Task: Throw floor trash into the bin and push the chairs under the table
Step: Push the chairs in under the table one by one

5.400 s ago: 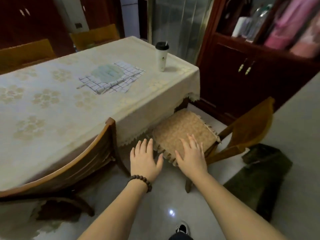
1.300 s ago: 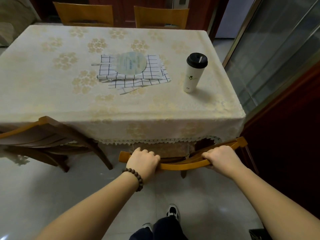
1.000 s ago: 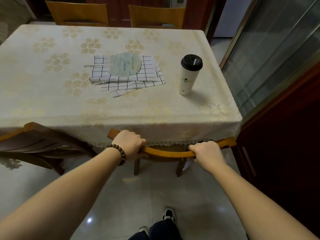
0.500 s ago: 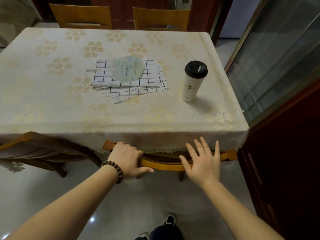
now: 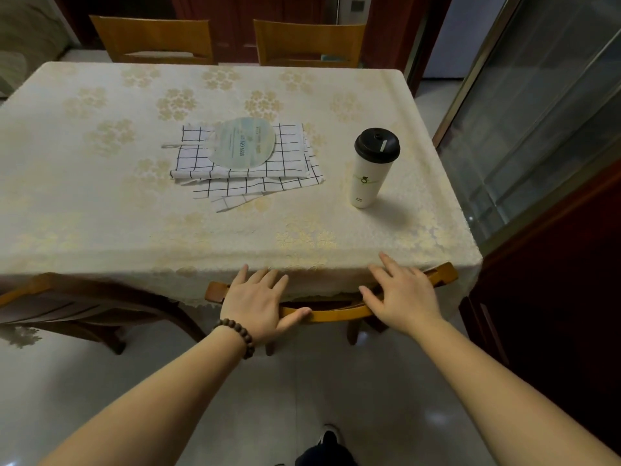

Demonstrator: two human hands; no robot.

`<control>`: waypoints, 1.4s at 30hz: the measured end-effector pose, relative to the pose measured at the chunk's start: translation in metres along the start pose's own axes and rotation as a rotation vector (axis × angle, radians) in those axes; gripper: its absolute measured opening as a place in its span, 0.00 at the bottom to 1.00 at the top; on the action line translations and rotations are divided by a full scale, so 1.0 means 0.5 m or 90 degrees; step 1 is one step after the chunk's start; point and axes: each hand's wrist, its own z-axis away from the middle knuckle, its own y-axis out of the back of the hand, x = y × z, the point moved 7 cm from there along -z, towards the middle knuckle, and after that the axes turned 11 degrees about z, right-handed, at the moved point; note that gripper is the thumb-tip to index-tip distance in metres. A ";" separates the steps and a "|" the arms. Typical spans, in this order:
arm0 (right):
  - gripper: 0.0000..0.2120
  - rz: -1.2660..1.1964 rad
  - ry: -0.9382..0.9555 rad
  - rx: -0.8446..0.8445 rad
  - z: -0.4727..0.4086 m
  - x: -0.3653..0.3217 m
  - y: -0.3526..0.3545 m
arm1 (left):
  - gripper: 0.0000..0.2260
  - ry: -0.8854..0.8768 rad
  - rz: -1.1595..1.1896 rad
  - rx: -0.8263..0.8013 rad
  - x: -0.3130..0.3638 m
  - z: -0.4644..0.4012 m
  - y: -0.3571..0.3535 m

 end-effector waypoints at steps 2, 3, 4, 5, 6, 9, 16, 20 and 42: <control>0.34 0.032 -0.006 0.016 -0.012 -0.002 0.008 | 0.45 -0.011 -0.020 0.001 -0.023 -0.006 0.006; 0.34 0.050 -0.002 0.019 -0.017 -0.011 0.009 | 0.45 -0.012 -0.039 -0.003 -0.039 -0.010 0.010; 0.34 0.056 0.002 0.019 -0.020 -0.024 0.009 | 0.46 -0.010 -0.057 -0.013 -0.057 -0.015 0.012; 0.34 0.052 0.000 0.015 -0.023 -0.037 0.007 | 0.46 -0.006 -0.067 -0.021 -0.072 -0.018 0.015; 0.34 0.045 -0.006 0.011 -0.025 -0.046 0.006 | 0.46 -0.002 -0.072 -0.021 -0.081 -0.020 0.017; 0.35 0.046 -0.001 -0.005 -0.024 -0.046 0.002 | 0.43 -0.017 -0.091 0.002 -0.070 -0.012 0.026; 0.35 0.117 -0.007 -0.010 -0.022 0.012 0.009 | 0.39 0.361 0.154 0.230 -0.173 0.023 0.066; 0.34 0.081 -0.015 -0.040 -0.007 0.016 -0.004 | 0.40 0.355 0.094 0.188 -0.149 0.012 0.057; 0.32 0.034 -0.218 0.017 -0.029 0.074 -0.009 | 0.32 0.329 0.109 0.257 -0.097 -0.007 0.046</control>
